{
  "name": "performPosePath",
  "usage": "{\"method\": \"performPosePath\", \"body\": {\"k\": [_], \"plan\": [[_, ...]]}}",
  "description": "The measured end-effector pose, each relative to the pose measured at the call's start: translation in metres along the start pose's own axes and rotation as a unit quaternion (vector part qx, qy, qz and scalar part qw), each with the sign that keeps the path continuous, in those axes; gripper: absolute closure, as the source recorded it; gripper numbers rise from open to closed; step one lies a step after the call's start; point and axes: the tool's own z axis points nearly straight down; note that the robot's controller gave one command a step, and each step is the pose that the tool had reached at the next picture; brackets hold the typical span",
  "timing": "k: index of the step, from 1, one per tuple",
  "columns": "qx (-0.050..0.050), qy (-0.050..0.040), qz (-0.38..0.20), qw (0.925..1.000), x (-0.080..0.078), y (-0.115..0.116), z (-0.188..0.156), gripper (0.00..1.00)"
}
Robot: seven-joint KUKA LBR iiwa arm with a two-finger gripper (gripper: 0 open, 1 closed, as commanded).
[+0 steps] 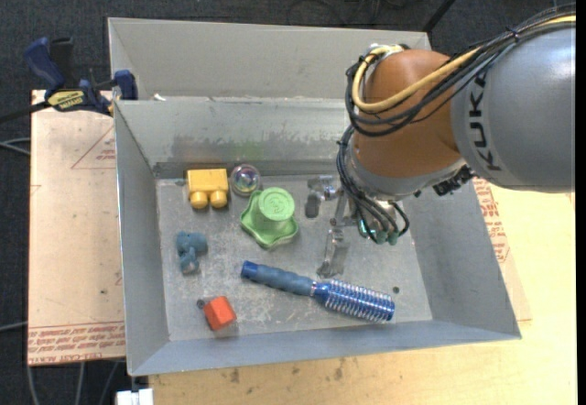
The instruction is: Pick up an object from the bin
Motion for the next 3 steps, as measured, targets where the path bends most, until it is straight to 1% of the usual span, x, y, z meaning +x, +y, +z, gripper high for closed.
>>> {"method": "performPosePath", "body": {"k": [1, 2, 3], "plan": [[0.0, 0.0007, 0.104, 0.9946, 0.042, 0.006, 0.123, 0.0], [-0.001, -0.003, 0.105, 0.9945, 0.04, 0.005, 0.12, 1.0], [-0.001, -0.0068, 0.036, 0.9993, 0.055, 0.033, -0.033, 1.0]]}}
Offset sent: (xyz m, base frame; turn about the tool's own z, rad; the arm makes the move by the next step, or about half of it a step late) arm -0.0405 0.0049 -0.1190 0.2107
